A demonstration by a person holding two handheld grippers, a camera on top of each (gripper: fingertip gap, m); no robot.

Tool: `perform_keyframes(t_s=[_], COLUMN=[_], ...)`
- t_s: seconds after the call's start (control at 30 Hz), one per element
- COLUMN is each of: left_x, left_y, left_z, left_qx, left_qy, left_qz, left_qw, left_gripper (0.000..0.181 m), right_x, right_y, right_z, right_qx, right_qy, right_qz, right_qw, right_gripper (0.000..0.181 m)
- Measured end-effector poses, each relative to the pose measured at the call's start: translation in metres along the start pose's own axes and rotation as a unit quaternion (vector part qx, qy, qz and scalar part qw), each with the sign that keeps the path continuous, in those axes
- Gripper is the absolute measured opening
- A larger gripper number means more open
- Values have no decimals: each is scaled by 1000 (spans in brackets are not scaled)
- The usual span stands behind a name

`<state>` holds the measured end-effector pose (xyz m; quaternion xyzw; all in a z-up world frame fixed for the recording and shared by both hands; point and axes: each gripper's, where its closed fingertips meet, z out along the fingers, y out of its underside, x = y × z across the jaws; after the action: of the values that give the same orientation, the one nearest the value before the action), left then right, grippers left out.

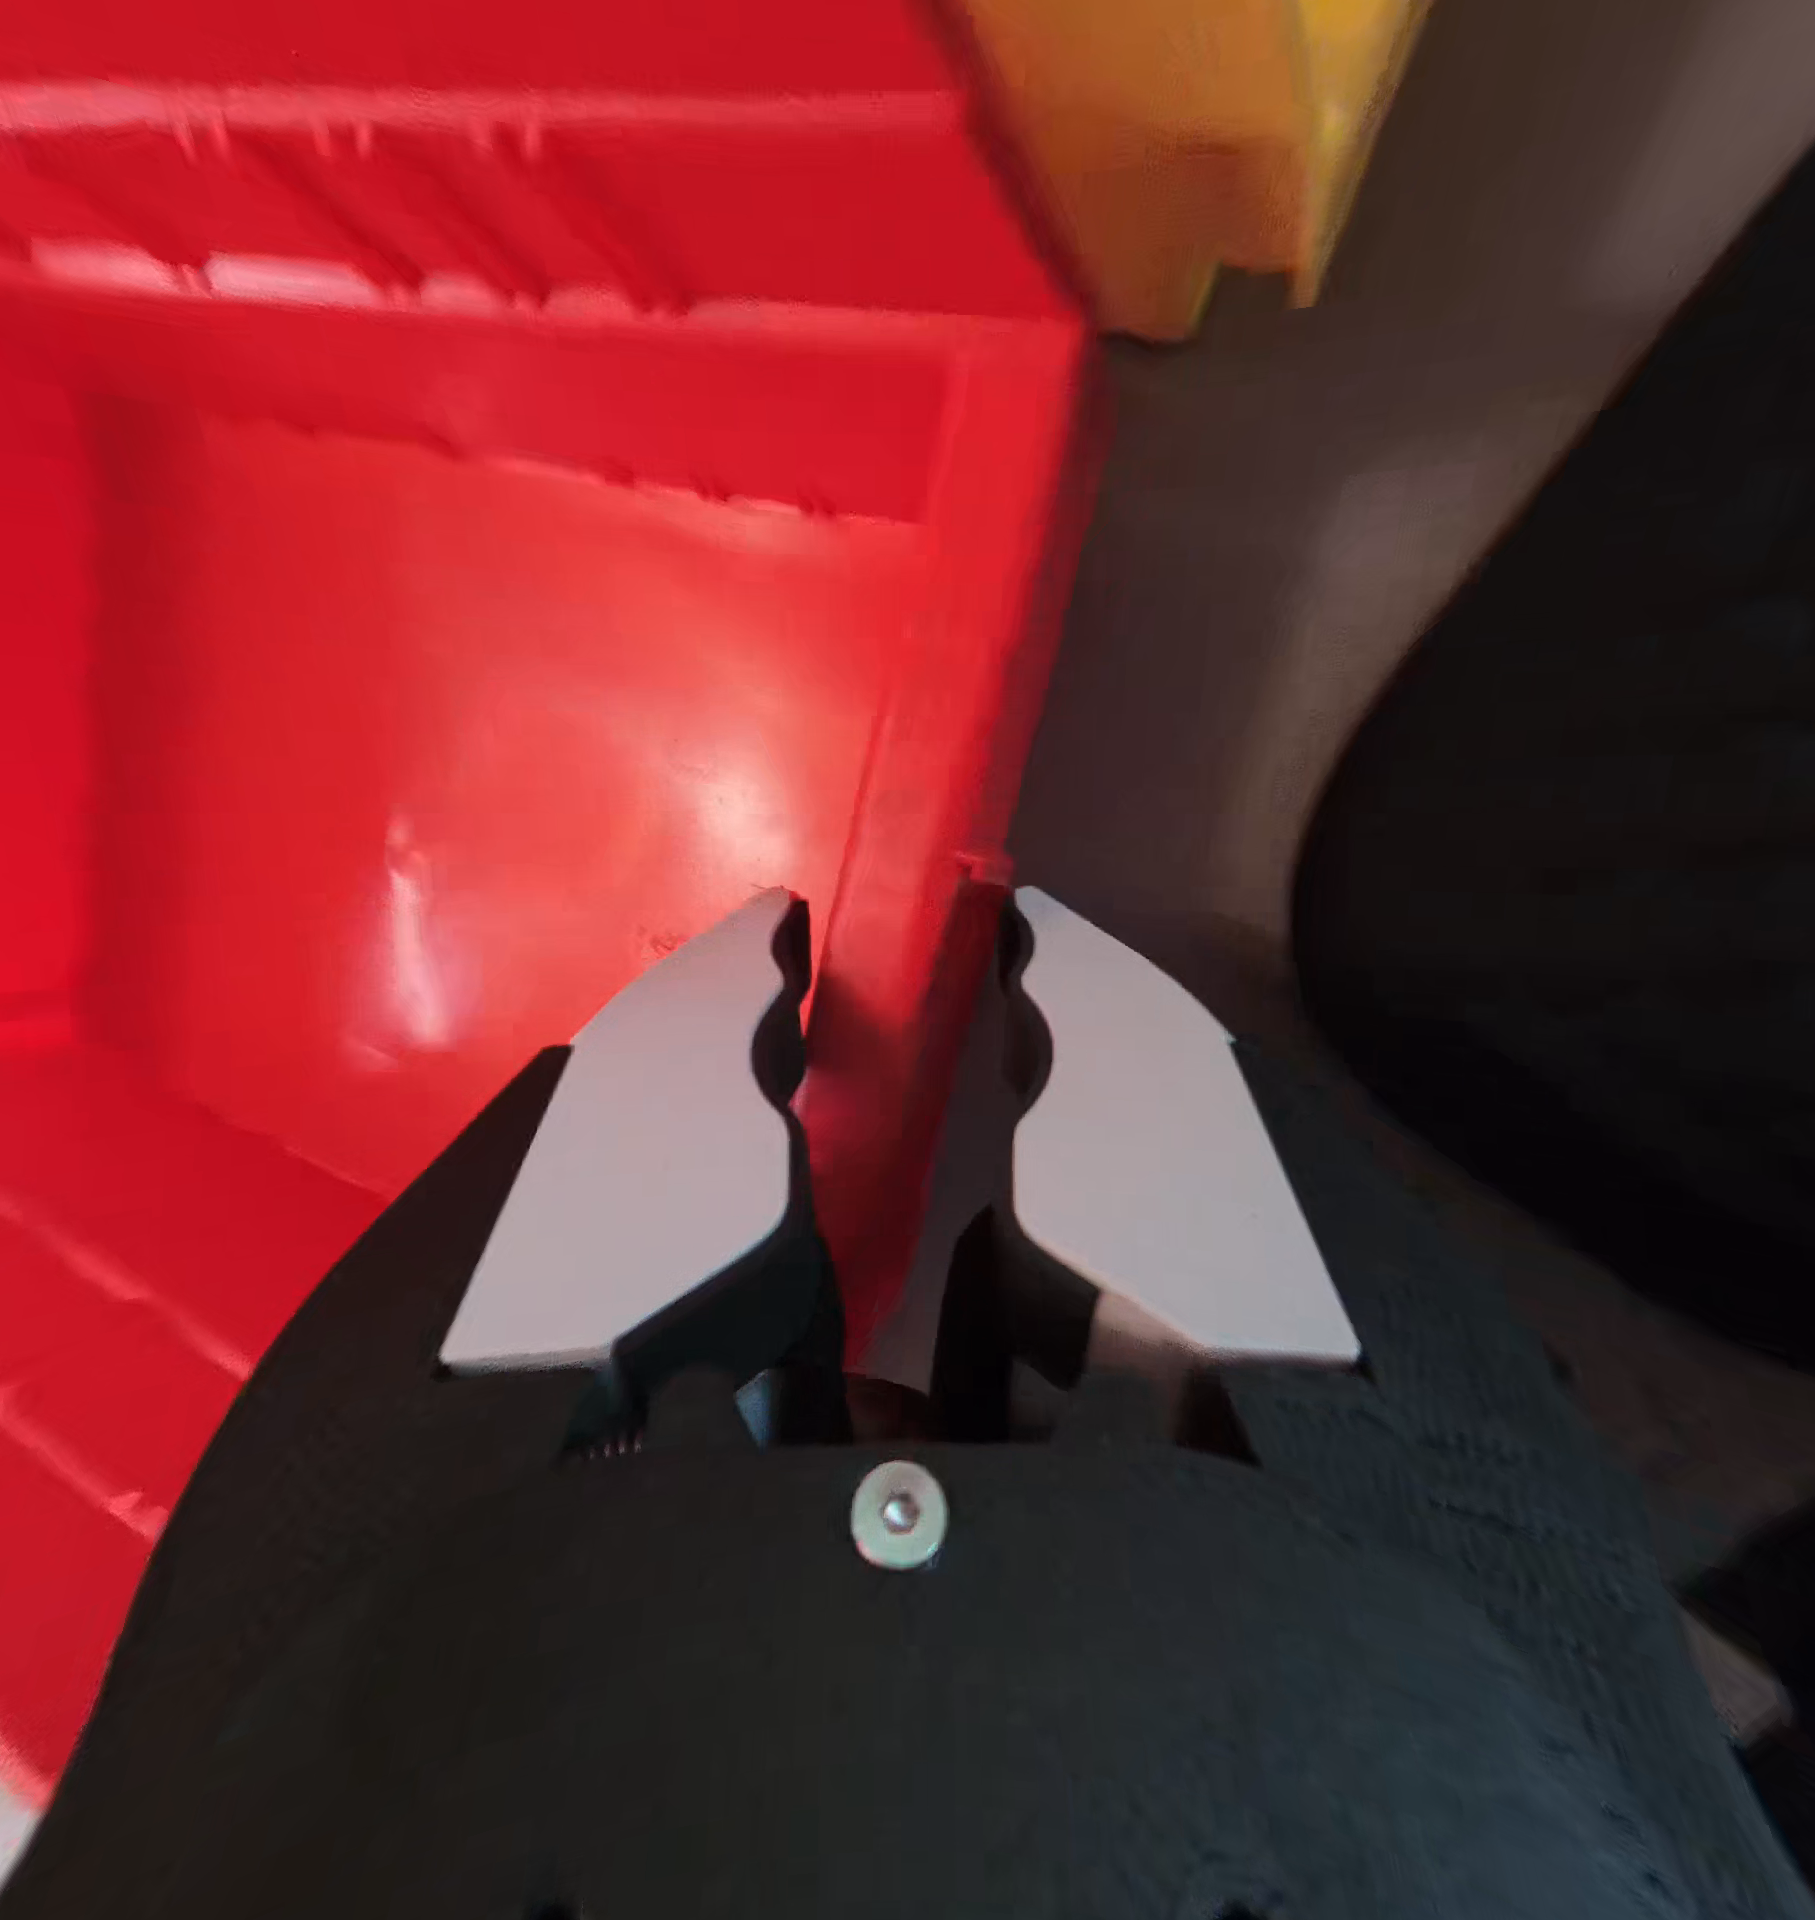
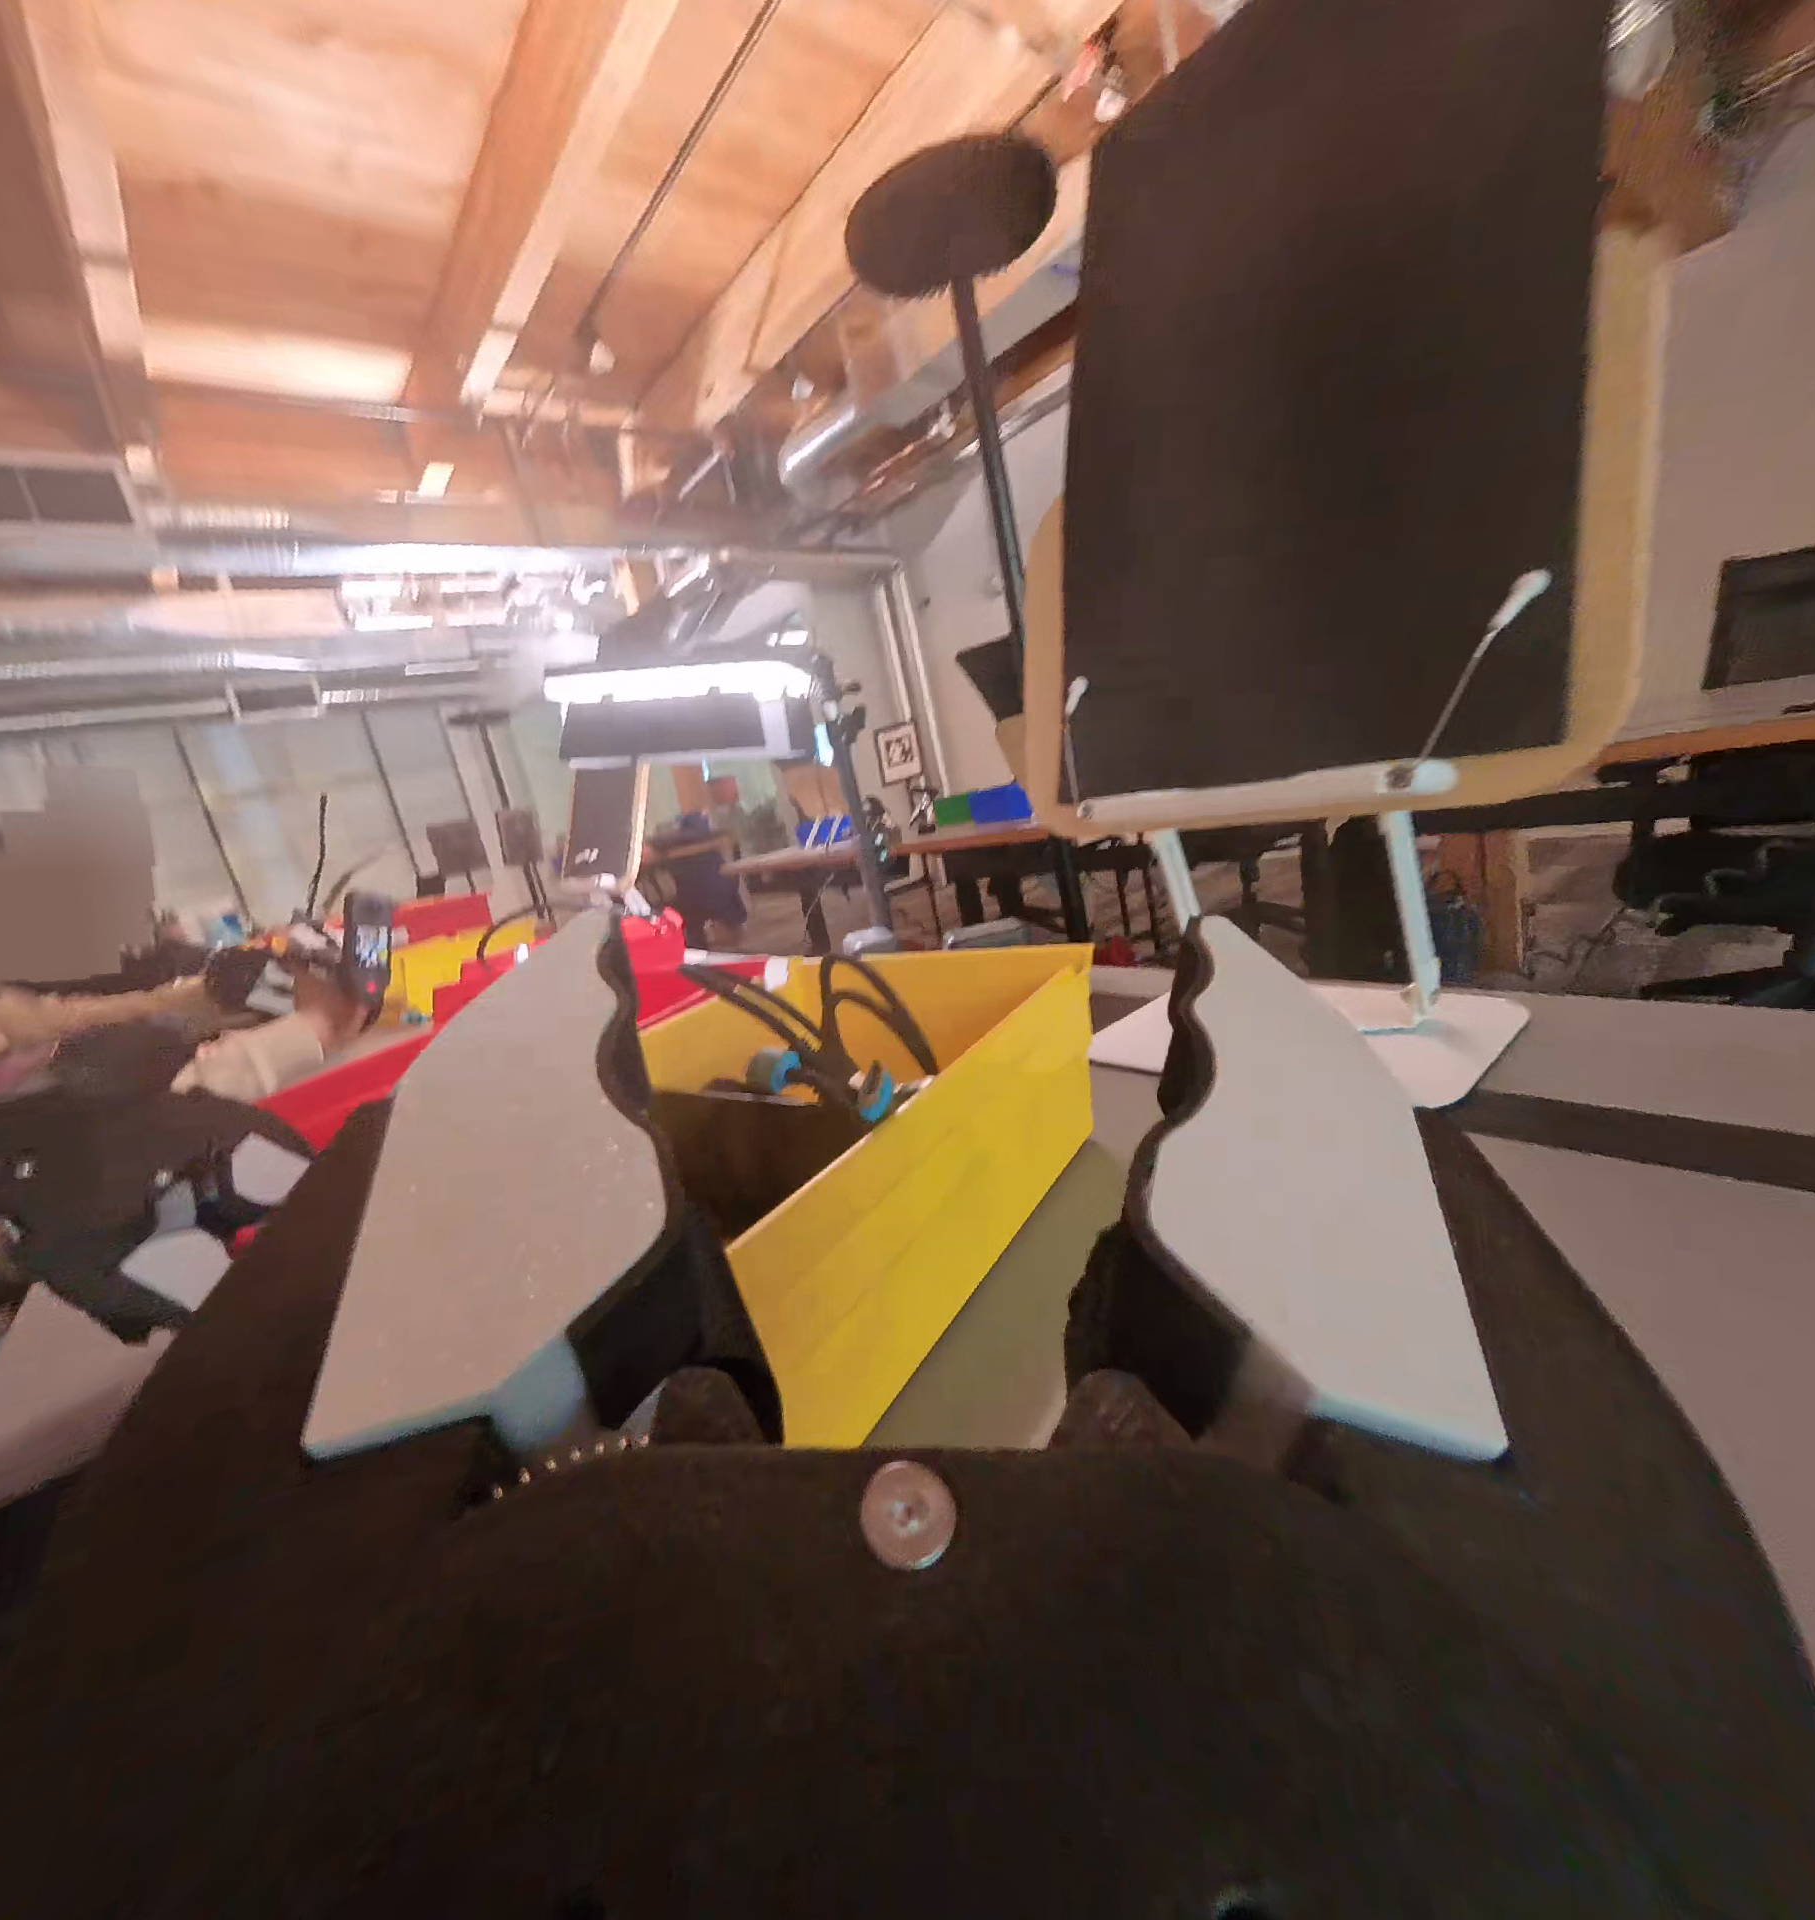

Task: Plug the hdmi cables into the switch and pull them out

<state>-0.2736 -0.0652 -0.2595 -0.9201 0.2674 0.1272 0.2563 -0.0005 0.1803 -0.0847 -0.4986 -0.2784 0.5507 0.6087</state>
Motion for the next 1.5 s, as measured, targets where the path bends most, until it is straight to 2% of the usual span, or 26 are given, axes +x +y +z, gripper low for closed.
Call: perform_keyframes(t_s=[0.03, 0.13, 0.3, 0.37, 0.5, 0.53, 0.63, 0.67, 0.83, 0.87, 0.97, 1.13, 1.27, 1.33, 1.43, 1.5], left_x=[-5, -14, -40, -56, -74, -80, -106, -108, -101, -97, -69, -48, -39, -28, -20, -23], left_y=[-3, -7, 9, 6, -4, -8, -19, -20, -20, -19, -13, -3, -4, -2, 14, 21], left_z=[2, 4, 0, -7, -19, -25, -61, -68, -61, -56, -29, -12, -17, -16, -14, -15], left_qx=[10, 7, -79, -76, -44, -41, -59, -60, -55, -52, -36, -36, 3, 9, -45, -72], left_qy=[-21, -67, -159, -216, -279, -311, -443, -456, -432, -413, -289, -192, -137, -76, -3, 23], left_qz=[26, 87, 133, 144, 124, 129, 156, 159, 171, 175, 149, 111, 39, -1, -46, -56], left_qw=[999, 994, 975, 963, 951, 941, 881, 874, 884, 892, 945, 974, 990, 997, 998, 996], left_gripper=[33, 29, 31, 31, 35, 34, 27, 25, 26, 26, 29, 27, 21, 42, 80, 92], right_x=[5, 15, 15, 12, 6, 4, 2, 1, 3, 3, 4, 7, 9, 10, 10, 8], right_y=[-8, -25, -25, -22, -21, -21, -21, -21, -22, -22, -22, -21, -22, -22, -21, -22], right_z=[-4, -11, -11, -10, -9, -9, -9, -9, -9, -10, -10, -10, -11, -10, -10, -10], right_qx=[15, 47, 49, 40, 33, 30, 30, 31, 31, 32, 31, 29, 32, 31, 29, 30], right_qy=[8, 26, 21, 18, 19, 20, 21, 22, 24, 24, 25, 29, 32, 32, 29, 27], right_qz=[1, 0, 14, -2, -58, -71, -101, -104, -98, -98, -101, -98, -95, -92, -87, -89], right_qw=[1000, 999, 998, 999, 998, 997, 994, 994, 994, 994, 994, 994, 994, 995, 995, 995], right_gripper=[97, 93, 92, 92, 92, 92, 91, 91, 90, 90, 90, 89, 89, 88, 88, 88])
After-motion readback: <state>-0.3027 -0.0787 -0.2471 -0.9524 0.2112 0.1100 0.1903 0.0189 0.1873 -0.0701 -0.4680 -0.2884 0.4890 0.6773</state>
